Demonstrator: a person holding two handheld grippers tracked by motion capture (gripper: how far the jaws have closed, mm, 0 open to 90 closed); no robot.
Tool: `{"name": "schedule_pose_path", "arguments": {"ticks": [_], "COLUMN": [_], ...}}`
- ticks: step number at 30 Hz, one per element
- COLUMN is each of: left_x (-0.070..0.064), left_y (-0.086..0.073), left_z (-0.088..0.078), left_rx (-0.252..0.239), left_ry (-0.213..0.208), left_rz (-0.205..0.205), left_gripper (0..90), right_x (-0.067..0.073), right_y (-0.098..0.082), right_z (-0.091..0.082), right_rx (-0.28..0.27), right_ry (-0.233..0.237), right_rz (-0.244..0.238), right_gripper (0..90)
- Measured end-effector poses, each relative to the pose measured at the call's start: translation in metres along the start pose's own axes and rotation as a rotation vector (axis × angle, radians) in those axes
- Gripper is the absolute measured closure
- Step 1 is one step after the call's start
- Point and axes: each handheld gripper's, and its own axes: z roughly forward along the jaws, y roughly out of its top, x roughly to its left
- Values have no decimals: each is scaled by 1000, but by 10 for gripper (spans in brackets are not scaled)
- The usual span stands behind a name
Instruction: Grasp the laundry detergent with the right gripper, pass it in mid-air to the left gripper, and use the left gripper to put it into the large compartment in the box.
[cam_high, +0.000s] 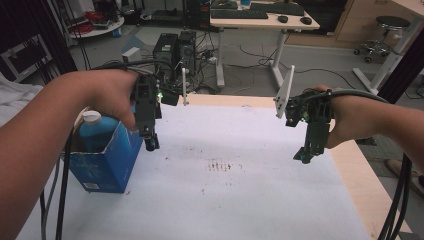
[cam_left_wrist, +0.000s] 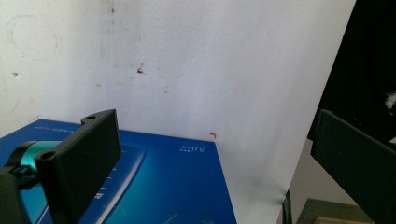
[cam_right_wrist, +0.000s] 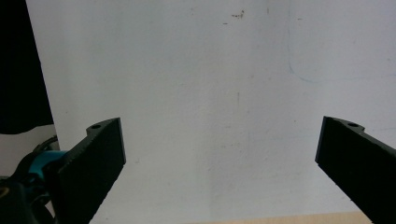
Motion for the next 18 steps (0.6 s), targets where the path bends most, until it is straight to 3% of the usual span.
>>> {"name": "schedule_pose_path", "arguments": {"ticks": [18], "left_x": [3], "left_y": [6], "left_z": [6], "left_rx": [18], "left_ry": [-7], "left_rz": [0], "left_gripper": [16], "right_x": [-2], "right_y": [-5], "right_z": [4], "right_rx": [-5], "right_ry": [10], "right_rz": [22], "right_gripper": [8]}}
